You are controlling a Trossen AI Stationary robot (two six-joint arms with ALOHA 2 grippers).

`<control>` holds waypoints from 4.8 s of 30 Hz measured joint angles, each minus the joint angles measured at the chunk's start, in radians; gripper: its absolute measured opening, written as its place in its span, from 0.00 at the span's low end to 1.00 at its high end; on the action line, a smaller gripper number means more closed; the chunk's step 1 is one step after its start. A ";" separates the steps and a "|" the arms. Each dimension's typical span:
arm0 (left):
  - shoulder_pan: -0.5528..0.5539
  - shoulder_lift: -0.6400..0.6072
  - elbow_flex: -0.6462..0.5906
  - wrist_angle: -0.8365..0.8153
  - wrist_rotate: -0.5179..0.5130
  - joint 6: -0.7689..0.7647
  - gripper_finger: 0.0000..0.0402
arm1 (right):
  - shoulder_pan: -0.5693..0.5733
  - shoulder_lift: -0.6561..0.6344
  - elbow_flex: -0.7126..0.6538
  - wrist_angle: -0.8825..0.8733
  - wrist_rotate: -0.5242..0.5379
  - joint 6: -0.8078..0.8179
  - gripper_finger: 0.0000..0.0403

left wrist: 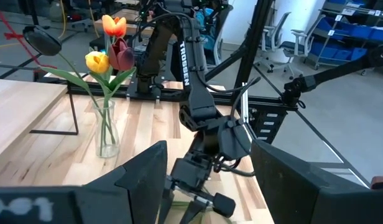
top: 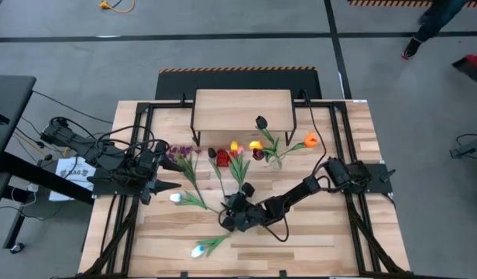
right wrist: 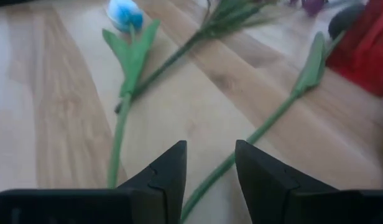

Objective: Pick and place flowers into a vace then onto a shelf
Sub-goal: Put the black flower into the transparent vase

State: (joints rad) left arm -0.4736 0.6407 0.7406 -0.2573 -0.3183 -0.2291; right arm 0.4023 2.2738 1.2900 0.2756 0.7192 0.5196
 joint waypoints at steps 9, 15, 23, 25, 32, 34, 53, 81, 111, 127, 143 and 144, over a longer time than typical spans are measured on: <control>0.000 0.000 0.000 0.000 0.000 0.000 0.55 | -0.017 0.004 0.002 -0.065 -0.028 0.062 0.36; 0.000 0.000 0.000 0.000 0.000 -0.004 0.55 | -0.023 0.026 0.004 -0.064 -0.037 0.086 0.34; 0.000 0.000 0.000 0.001 0.000 -0.018 0.55 | -0.013 0.099 0.016 -0.004 0.016 0.185 0.14; 0.000 0.000 0.000 0.000 0.000 -0.018 0.55 | -0.011 0.105 0.016 0.005 0.017 0.188 0.06; 0.000 0.000 0.000 0.001 -0.001 -0.029 0.55 | -0.004 0.108 0.014 0.022 0.037 0.184 0.01; 0.000 0.000 0.000 0.001 -0.001 -0.034 0.55 | -0.005 0.109 0.014 0.023 0.043 0.188 0.01; 0.000 0.000 0.000 0.000 0.026 -0.040 0.55 | 0.022 0.132 0.157 -0.102 0.183 0.127 0.00; 0.000 0.000 0.000 0.048 0.042 -0.024 0.55 | 0.115 0.088 0.518 -0.681 0.366 0.108 0.00; 0.000 -0.127 0.000 0.043 -0.177 0.182 0.55 | 0.379 -0.423 0.517 -0.756 0.353 -0.269 0.00; 0.000 0.048 0.001 0.536 0.067 0.326 0.55 | 0.171 -0.458 0.518 -0.217 0.172 -0.870 0.00; 0.000 0.194 0.001 0.850 0.103 0.433 0.55 | 0.053 -0.452 0.517 -0.125 -0.040 -0.831 0.00; 0.000 0.196 0.001 0.869 0.104 0.445 0.55 | 0.053 -0.452 0.517 -0.125 -0.040 -0.831 0.00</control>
State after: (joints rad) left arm -0.4732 0.8362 0.7414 0.6114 -0.2148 0.2163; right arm 0.4549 1.8213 1.8072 0.1505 0.6788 -0.3111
